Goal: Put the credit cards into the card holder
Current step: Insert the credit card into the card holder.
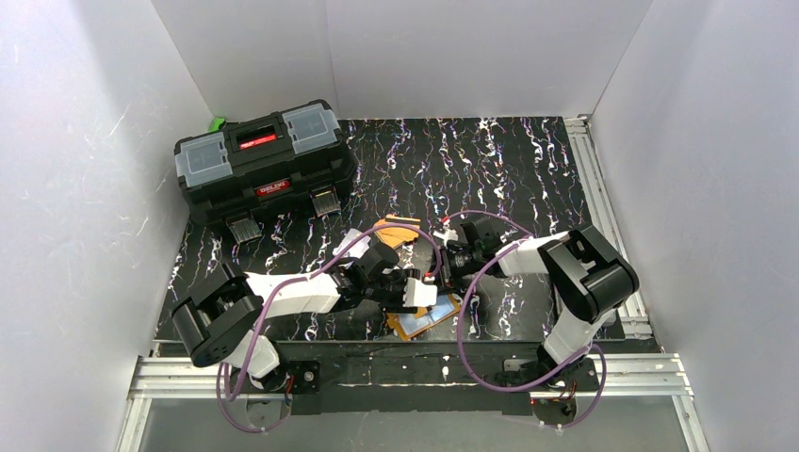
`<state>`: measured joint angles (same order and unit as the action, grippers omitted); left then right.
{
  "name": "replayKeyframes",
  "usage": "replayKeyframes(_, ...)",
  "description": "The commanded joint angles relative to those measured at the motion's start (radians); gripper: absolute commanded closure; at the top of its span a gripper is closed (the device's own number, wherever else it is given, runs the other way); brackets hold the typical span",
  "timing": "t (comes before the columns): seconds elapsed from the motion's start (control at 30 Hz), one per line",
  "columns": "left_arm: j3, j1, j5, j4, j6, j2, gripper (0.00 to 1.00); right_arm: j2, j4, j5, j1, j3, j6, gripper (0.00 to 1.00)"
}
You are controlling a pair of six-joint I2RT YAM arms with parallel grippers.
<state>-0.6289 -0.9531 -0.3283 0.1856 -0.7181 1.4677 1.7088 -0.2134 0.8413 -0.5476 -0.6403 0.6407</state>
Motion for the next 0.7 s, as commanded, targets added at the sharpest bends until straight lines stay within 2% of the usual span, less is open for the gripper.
replayKeyframes(0.0,0.013,-0.005,-0.012,-0.028,-0.007,-0.028,0.56,-0.004,-0.019,0.006,-0.011,-0.001,-0.001,0.81)
replayKeyframes(0.07,0.013,-0.006,0.001,-0.031,-0.004,-0.039,0.55,-0.009,0.000,-0.009,-0.011,-0.004,-0.010,0.92)
replayKeyframes(0.13,0.006,-0.003,0.017,-0.049,0.006,-0.058,0.52,-0.023,0.022,-0.031,-0.007,-0.006,-0.021,0.99)
replayKeyframes(0.3,0.011,0.020,0.032,-0.108,0.004,-0.129,0.41,-0.075,0.025,-0.073,0.018,0.035,-0.032,0.99)
replayKeyframes(0.5,0.032,0.040,-0.001,-0.180,-0.031,-0.192,0.41,-0.129,-0.053,-0.084,0.040,0.097,0.002,0.99)
replayKeyframes(0.67,0.057,0.040,-0.039,-0.178,-0.054,-0.168,0.42,-0.112,-0.090,-0.079,0.063,0.116,0.016,0.99)
